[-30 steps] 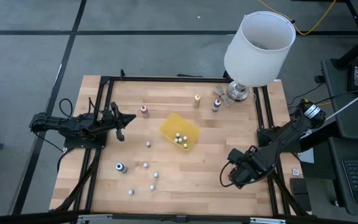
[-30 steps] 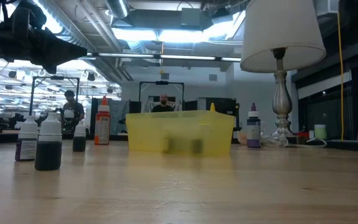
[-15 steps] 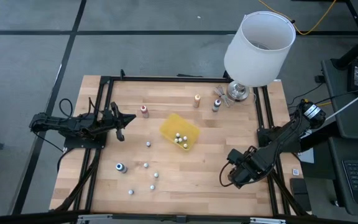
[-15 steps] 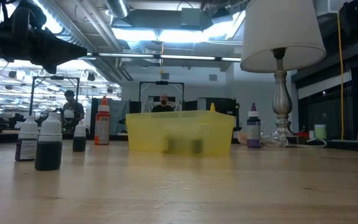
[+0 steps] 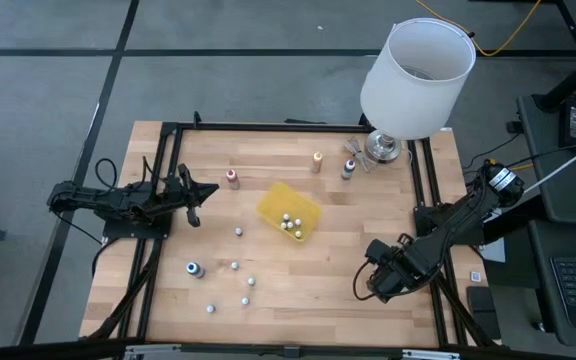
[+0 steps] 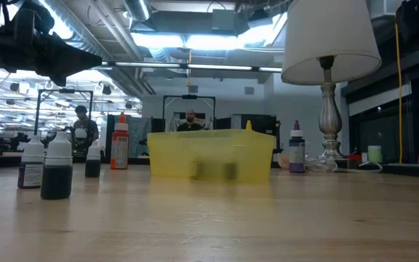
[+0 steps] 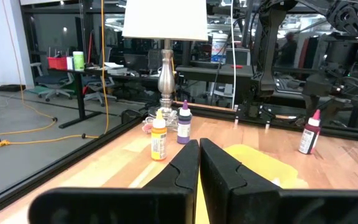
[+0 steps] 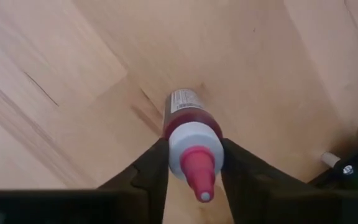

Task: Pick & Place food coloring
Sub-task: Put the large pink food coloring bottle into the yellow bin

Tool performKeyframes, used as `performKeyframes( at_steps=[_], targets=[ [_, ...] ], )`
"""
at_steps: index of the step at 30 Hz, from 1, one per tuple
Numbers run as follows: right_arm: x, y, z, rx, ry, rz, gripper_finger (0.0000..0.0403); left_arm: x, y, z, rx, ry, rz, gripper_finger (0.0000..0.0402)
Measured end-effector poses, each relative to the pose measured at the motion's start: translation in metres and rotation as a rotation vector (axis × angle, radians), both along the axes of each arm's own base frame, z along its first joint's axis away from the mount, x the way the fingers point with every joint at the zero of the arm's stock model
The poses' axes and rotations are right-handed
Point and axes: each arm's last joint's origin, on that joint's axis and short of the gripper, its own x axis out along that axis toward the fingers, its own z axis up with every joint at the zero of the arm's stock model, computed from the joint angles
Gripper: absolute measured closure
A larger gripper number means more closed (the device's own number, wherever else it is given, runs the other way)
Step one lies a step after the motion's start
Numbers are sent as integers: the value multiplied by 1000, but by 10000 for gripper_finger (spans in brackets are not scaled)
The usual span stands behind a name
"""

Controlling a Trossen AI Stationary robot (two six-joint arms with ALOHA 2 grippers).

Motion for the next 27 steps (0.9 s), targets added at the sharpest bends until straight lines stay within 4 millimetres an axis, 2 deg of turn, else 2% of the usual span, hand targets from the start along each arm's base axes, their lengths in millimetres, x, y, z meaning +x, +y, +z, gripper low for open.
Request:
performKeyframes(
  at_steps=[6, 12, 21, 27],
  targets=[
    [1, 0, 3, -10, -6, 44, 283, 0, 0, 0, 0, 0, 0, 389],
    [14, -8, 23, -5, -9, 129, 277, 0, 0, 0, 0, 0, 0, 393],
    [42, -41, 63, 5, -21, 232, 279, 0, 0, 0, 0, 0, 0, 389],
    [70, -69, 81, 0, 0, 262, 280, 0, 0, 0, 0, 0, 0, 392]
  ],
)
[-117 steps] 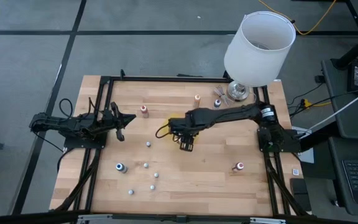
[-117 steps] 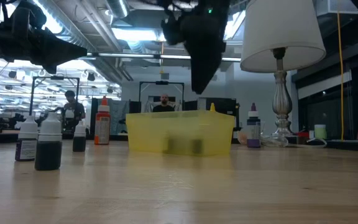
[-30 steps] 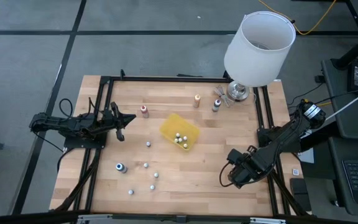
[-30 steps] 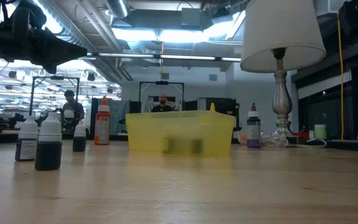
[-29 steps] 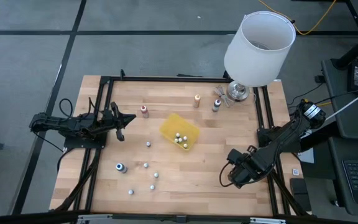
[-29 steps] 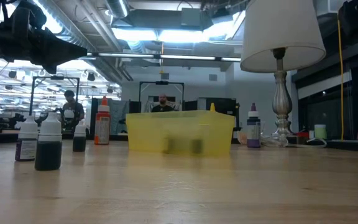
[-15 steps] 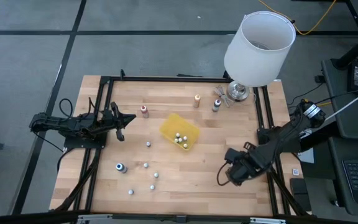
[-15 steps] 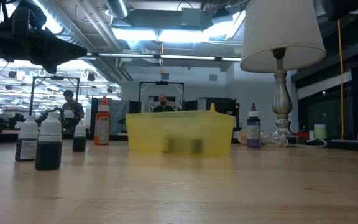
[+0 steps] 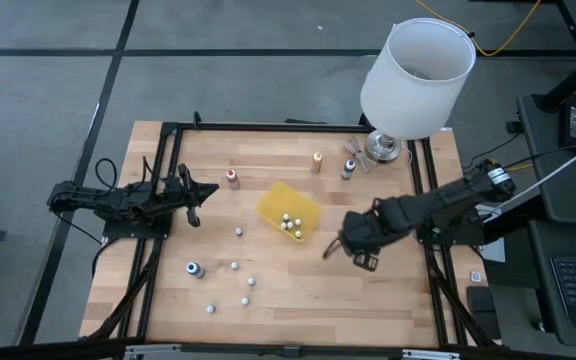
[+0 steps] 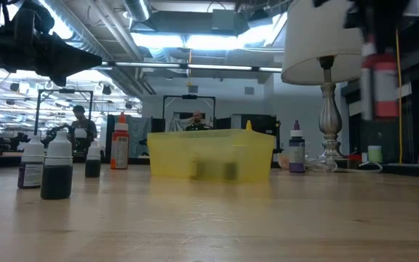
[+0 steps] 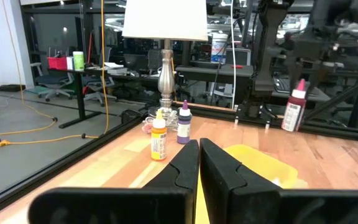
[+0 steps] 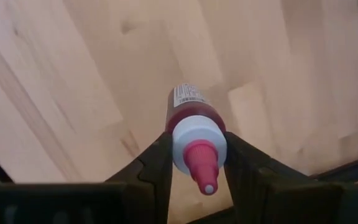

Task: Pick & Place food coloring
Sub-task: Put the large pink food coloring bottle into the yellow bin

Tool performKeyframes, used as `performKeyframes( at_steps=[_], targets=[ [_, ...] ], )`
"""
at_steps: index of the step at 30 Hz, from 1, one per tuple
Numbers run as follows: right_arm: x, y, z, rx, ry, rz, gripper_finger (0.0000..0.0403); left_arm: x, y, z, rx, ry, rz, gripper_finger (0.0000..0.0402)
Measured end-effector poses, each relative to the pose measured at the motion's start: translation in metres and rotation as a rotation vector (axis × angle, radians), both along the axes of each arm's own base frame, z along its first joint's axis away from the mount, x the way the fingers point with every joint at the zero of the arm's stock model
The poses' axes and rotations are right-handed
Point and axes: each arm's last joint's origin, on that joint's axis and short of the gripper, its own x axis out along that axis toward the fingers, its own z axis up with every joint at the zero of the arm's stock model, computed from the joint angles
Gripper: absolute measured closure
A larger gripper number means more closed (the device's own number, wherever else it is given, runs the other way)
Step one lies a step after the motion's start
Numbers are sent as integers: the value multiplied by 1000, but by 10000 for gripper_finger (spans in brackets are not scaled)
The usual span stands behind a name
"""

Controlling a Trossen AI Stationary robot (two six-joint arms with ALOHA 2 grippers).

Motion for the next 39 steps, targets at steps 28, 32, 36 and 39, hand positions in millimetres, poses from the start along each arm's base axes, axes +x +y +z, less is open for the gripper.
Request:
performKeyframes(
  at_steps=[28, 32, 36, 39],
  targets=[
    [146, -94, -13, -10, -40, 9, 278, 0, 0, 0, 0, 0, 0, 389],
    [148, -96, -27, -11, -4, 12, 277, 0, 0, 0, 0, 0, 0, 392],
    [149, -97, -39, -10, -5, -7, 277, 0, 0, 0, 0, 0, 0, 393],
    [148, -97, -47, -13, 18, -16, 277, 0, 0, 0, 0, 0, 0, 391]
  ],
)
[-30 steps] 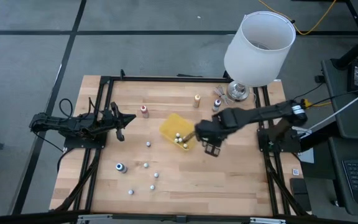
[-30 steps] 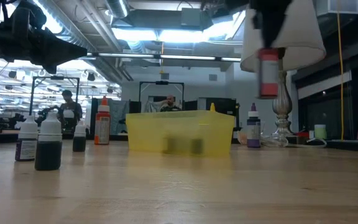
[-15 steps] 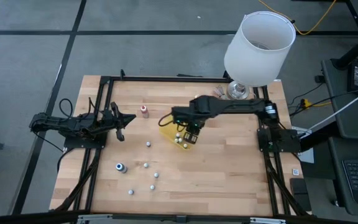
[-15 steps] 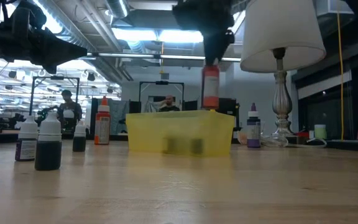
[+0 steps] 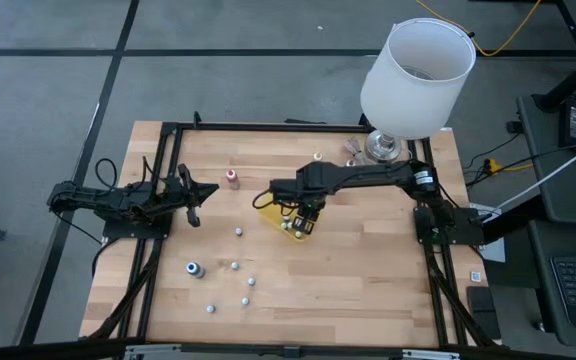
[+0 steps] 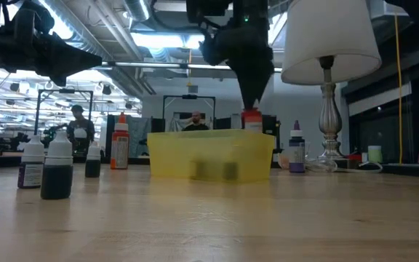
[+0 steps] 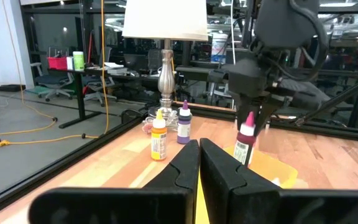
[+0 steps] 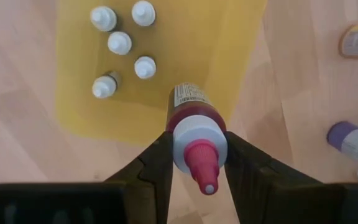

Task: Pick & Place food coloring
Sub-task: Put the large pink food coloring bottle into the yellow bin

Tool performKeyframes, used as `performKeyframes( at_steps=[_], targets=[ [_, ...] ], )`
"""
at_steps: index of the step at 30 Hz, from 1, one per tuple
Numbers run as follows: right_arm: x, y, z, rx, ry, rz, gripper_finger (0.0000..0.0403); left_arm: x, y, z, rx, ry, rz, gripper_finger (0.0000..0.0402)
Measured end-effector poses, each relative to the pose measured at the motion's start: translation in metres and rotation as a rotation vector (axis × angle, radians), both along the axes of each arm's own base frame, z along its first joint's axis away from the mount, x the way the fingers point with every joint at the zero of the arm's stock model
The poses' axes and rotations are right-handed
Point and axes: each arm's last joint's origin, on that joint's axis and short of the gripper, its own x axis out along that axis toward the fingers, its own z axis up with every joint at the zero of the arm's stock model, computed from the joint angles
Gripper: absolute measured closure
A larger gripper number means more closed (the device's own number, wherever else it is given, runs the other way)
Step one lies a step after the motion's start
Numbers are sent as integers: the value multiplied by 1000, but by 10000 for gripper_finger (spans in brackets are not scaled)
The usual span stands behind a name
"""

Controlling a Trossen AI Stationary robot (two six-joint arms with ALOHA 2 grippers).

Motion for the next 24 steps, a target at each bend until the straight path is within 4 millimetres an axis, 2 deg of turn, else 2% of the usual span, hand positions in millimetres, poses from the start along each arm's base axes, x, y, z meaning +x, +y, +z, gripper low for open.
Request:
performKeyframes(
  at_steps=[18, 24],
  targets=[
    [4, 0, -22, -5, -38, 1, 277, 0, 0, 0, 0, 0, 0, 391],
    [3, 0, -22, -5, -28, -24, 251, 0, 0, 0, 0, 0, 0, 390]
  ],
)
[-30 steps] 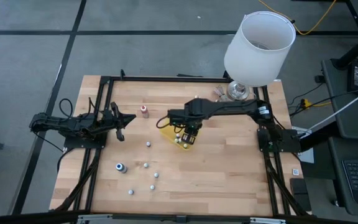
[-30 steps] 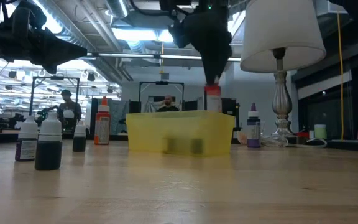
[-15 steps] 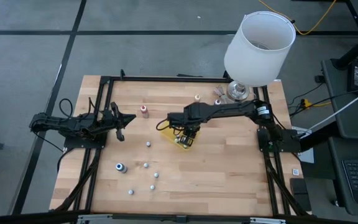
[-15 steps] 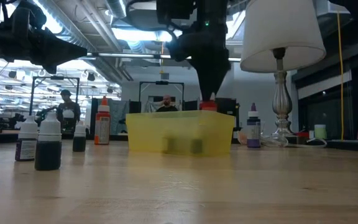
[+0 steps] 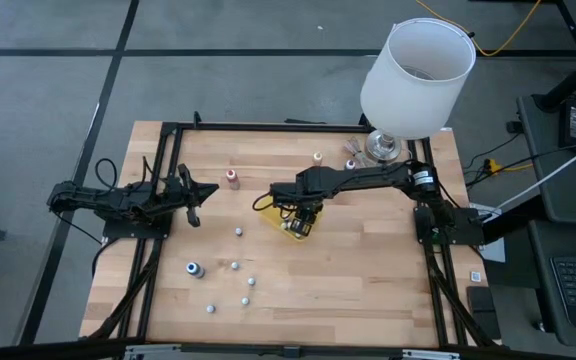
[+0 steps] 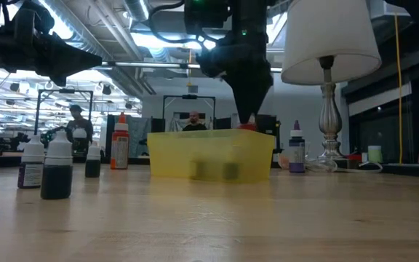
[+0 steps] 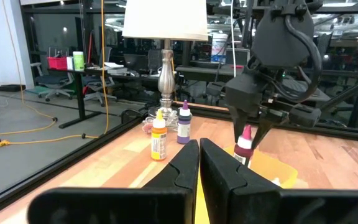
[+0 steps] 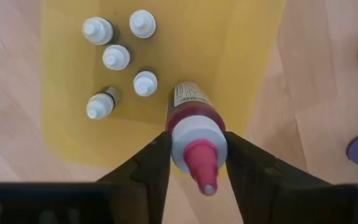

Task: Pick & Place food coloring
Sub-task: Put the large pink food coloring bottle into the yellow bin, then put the large purple food coloring bottle into the yellow bin

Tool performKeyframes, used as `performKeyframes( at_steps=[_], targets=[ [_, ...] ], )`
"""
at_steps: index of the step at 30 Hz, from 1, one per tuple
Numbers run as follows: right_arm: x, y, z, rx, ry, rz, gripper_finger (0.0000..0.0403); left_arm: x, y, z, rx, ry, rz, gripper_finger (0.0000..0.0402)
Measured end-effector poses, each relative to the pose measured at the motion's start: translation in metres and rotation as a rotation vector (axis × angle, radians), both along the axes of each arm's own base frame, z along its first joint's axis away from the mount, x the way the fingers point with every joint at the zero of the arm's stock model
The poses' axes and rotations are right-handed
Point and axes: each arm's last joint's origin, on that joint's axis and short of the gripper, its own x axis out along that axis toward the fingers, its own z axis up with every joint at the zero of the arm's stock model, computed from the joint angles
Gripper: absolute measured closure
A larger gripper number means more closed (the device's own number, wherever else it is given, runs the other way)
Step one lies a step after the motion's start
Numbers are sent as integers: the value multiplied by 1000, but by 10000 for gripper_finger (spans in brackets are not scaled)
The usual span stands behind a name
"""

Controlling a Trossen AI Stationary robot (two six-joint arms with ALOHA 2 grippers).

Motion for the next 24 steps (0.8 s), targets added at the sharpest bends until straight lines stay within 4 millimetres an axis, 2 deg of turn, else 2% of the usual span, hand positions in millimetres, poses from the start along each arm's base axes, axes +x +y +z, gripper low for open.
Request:
performKeyframes(
  at_steps=[7, 15, 24],
  targets=[
    [-2, 0, 4, 0, 18, -3, 195, 0, 0, 0, 0, 0, 0, 393],
    [-9, -2, 34, -6, -62, -10, 161, 0, 0, 0, 0, 0, 0, 389],
    [-25, -23, 63, -105, -154, -310, 160, 0, 0, 0, 0, 0, 0, 393]
  ],
)
